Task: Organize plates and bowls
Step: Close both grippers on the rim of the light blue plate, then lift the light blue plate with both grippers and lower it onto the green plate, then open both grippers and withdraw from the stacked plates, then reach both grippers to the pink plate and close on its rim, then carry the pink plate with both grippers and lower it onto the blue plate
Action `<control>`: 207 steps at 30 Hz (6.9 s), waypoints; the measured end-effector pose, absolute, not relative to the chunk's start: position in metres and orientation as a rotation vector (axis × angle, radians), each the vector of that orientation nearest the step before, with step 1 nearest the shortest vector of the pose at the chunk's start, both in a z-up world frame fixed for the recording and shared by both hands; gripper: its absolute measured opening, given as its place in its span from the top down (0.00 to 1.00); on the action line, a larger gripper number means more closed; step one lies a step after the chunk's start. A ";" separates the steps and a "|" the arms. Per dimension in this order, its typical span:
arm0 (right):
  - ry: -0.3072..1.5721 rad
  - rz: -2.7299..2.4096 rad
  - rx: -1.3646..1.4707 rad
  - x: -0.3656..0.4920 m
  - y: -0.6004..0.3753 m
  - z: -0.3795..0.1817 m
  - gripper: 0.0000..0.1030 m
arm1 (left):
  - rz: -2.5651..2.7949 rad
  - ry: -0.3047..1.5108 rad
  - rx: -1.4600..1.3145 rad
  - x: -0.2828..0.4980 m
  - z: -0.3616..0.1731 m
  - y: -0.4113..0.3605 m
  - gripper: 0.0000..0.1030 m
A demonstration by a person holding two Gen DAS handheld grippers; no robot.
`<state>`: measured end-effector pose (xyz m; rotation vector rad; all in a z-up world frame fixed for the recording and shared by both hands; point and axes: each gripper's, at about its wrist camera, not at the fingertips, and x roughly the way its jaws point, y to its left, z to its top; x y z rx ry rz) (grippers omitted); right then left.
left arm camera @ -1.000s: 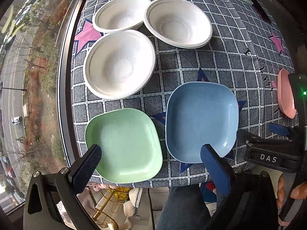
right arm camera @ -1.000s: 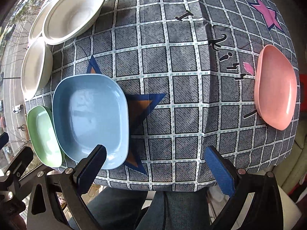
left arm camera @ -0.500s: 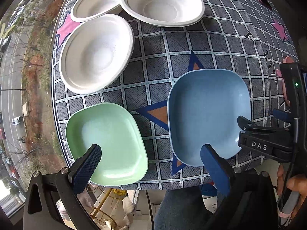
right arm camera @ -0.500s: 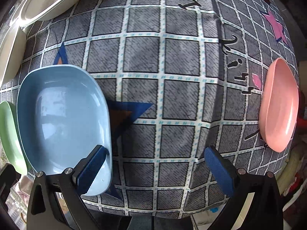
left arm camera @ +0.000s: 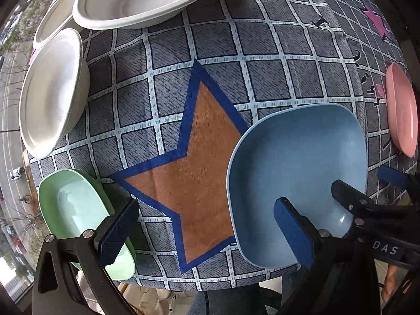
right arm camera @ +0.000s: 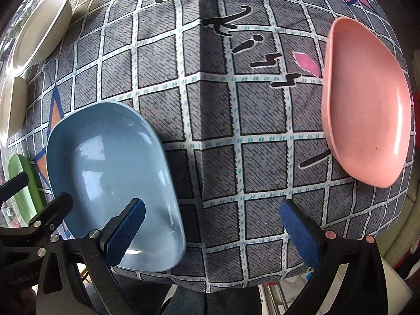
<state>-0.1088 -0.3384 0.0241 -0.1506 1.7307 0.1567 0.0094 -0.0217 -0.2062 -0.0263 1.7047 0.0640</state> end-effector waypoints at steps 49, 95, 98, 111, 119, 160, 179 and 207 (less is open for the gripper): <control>1.802 0.371 -0.282 -0.073 -0.266 -0.020 0.76 | -0.073 1.575 -0.021 0.004 -0.138 -0.037 0.52; 1.756 0.775 -0.653 -0.117 -0.040 -0.056 0.76 | 0.339 1.536 -0.231 -0.051 -0.117 0.141 0.52; 1.752 0.795 -0.672 -0.126 -0.020 -0.064 0.76 | 0.353 1.533 -0.242 -0.047 -0.118 0.150 0.52; 1.742 0.810 -0.507 -0.119 0.014 -0.088 0.20 | 0.460 1.540 -0.263 -0.057 -0.123 0.178 0.21; 1.775 0.633 -0.424 -0.103 -0.031 -0.099 0.20 | 0.436 1.571 -0.276 -0.076 -0.135 0.183 0.21; 1.705 -0.136 0.331 -0.082 -0.364 -0.121 0.01 | -0.226 1.609 0.212 0.057 -0.118 -0.160 0.19; 1.672 -0.087 0.151 0.042 -0.365 -0.162 0.16 | -0.205 1.647 0.156 0.162 -0.165 -0.255 0.26; 1.839 0.329 -0.068 -0.008 -0.054 -0.207 0.72 | -0.075 1.730 0.162 0.066 -0.197 -0.181 0.63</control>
